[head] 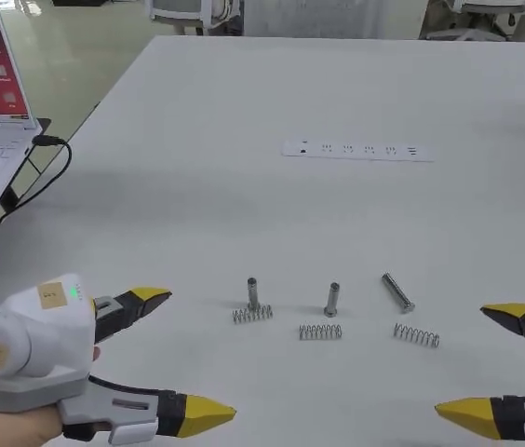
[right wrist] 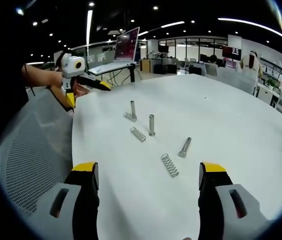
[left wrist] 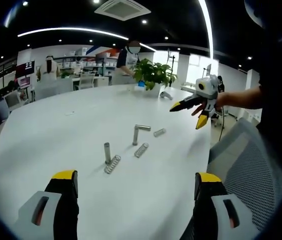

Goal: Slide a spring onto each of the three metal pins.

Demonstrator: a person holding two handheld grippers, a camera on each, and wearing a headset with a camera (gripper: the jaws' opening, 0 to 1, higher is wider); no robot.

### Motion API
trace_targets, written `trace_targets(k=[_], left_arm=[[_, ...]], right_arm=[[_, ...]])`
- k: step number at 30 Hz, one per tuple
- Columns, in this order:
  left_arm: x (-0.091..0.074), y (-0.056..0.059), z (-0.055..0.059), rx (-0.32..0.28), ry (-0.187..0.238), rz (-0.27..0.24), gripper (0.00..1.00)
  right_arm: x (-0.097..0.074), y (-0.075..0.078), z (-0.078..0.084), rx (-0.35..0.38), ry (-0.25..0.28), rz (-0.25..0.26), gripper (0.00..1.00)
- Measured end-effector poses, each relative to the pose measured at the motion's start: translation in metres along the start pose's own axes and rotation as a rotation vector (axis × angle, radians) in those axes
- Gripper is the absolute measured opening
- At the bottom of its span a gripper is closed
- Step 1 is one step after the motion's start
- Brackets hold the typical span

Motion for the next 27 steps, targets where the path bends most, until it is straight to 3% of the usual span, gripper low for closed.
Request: trace_targets(k=[14,27], left_arm=[[0.0039,-0.0005,-0.0025,-0.001,0.007,0.004,0.94],[0.0056,-0.0043,0.0032,-0.018,0.0,-0.003,0.94]], right_arm=[[-0.001,-0.0002,0.0012,-0.002,-0.008,0.0,0.82],[0.0005,-0.0003,0.0036,0.003,-0.024,-0.009,0.79]])
Point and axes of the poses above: the centre of the closed fingertips' face, and the gripper's own axes: x roughly forward along the fingers, y roughly to its right, z roughly out of its underside, the point moved 3 cm from there along -x, roughly backward along the fingers, and after that the axes turned 6 degrees about -z, right-handed, at the moved point
